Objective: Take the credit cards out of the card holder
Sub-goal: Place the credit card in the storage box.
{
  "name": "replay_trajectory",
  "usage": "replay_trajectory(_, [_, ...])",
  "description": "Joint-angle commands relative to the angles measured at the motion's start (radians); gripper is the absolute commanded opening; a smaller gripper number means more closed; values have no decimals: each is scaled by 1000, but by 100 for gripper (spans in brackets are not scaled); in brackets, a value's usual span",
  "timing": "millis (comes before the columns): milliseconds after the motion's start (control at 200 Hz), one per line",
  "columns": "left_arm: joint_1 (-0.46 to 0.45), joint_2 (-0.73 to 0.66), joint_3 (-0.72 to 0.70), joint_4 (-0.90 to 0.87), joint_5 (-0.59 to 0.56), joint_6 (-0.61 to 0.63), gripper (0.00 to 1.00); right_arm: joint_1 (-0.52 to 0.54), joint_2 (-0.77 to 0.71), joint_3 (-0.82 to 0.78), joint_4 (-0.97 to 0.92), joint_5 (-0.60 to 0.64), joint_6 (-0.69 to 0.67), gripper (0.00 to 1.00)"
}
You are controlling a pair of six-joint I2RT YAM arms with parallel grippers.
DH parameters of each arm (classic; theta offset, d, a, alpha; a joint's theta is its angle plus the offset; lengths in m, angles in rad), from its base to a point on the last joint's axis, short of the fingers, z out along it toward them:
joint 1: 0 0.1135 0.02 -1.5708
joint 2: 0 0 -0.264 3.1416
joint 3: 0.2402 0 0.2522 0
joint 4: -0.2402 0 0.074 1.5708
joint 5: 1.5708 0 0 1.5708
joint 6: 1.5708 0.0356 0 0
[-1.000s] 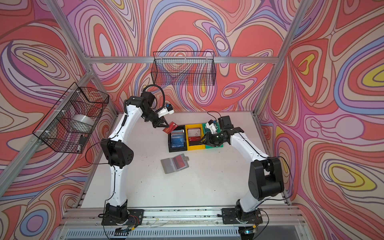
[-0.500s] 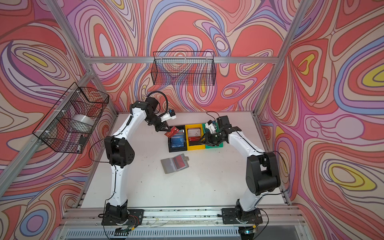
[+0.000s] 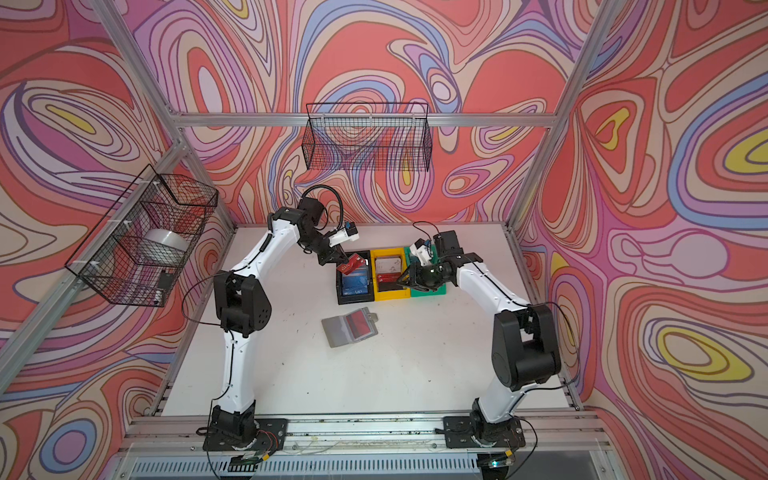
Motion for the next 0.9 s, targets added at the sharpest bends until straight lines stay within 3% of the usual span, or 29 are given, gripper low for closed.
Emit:
replay_trajectory(0, [-9,-8,7,2,13,36,0,-4,12,5,9,-8,-10,30])
replay_trajectory(896, [-27,54,-20,-28,-76,104,0,-4,16,1,28,-19,4,29])
